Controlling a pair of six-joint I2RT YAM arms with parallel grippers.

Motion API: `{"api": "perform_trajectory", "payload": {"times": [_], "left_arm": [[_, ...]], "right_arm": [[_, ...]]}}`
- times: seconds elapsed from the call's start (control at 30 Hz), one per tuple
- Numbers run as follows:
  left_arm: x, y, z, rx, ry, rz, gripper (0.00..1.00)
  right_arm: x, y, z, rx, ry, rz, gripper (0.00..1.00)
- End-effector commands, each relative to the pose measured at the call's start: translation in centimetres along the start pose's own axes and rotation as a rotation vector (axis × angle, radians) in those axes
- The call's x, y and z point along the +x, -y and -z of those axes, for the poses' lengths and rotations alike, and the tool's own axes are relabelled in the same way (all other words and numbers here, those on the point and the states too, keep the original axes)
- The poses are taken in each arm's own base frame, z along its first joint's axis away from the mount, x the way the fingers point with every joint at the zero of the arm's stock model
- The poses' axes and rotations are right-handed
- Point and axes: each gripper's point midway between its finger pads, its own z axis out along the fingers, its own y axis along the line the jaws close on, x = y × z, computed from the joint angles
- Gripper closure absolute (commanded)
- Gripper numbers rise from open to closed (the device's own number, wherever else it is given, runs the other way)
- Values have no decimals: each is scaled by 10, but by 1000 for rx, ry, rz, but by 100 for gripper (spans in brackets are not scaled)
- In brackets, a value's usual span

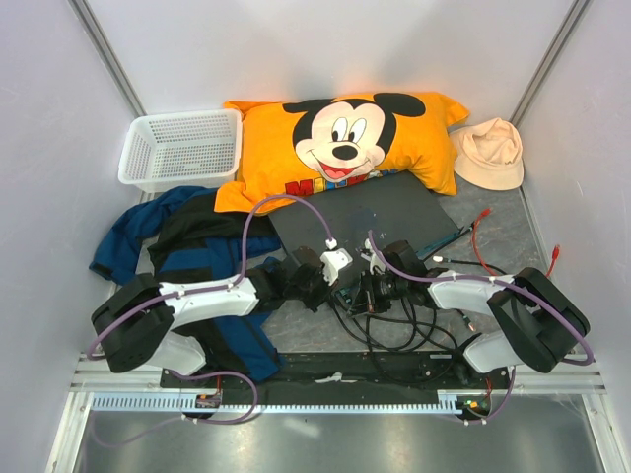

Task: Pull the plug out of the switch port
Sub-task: Pull the connector from the switch port.

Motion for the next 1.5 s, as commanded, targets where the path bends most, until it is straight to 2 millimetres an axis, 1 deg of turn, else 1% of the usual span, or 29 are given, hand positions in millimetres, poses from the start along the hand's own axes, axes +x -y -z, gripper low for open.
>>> {"api": "perform_trajectory", "payload": {"times": [0.0,0.1,0.13,0.27,0.3,0.33,0.4,0.63,0.67,0.77,0.83,0.9,0.93,0.97,1.0,1.1,1.13,1.2,1.3,1.33,1.37,1.4,1.47], "left_arm": [[6,3,-6,2,-45,23,98],[12,-1,-13,-12,-65,27,98],[6,-1,-15,-10,-38,21,98],[-3,1,-16,-5,-11,20,98],[-4,2,-17,-9,-9,6,98],[-3,-3,-17,-42,-10,-16,98],[-3,-5,-18,-58,-13,-35,98],[14,-22,-23,-147,-70,-62,98],[21,-24,-27,-156,-92,-65,98],[29,-28,-33,-174,-121,-77,98],[30,-30,-37,-188,-131,-71,98],[42,-31,-40,-190,-175,-57,98],[42,-29,-42,-184,-180,-28,98],[56,-32,-40,-194,-230,2,98],[61,-28,-41,-177,-248,63,98],[76,-27,-37,-182,-280,115,98],[86,-29,-35,-190,-301,124,98],[96,-33,-35,-226,-326,164,98],[101,-34,-40,-231,-352,181,98],[111,-35,-44,-234,-382,186,98],[116,-36,-45,-240,-398,200,98],[125,-35,-49,-240,-430,242,98],[131,-37,-51,-250,-455,310,98]], "right_arm": [[-28,2,0,34,89,20,100],[-28,3,1,38,94,18,100],[-28,3,2,38,99,19,100],[-26,6,3,48,100,11,100],[-25,6,3,49,99,8,100],[-26,6,2,49,99,8,100],[-26,6,1,48,95,6,100],[-26,7,-1,50,90,1,100],[-27,7,-1,48,93,0,100],[-26,7,-1,45,92,1,100],[-24,9,-1,48,88,-2,100],[-25,8,-1,46,89,4,100],[-26,6,-1,40,86,6,100],[-27,4,-1,34,89,12,100],[-29,0,1,23,95,22,100],[-35,-17,10,-22,115,82,100],[-35,-21,12,-30,113,105,100],[-36,-33,20,-63,122,146,100],[-31,-41,28,-81,119,191,100],[-30,-41,28,-81,116,199,100],[-30,-41,29,-75,121,206,100],[-30,-39,28,-71,120,203,100],[-29,-38,27,-70,118,201,100]]}}
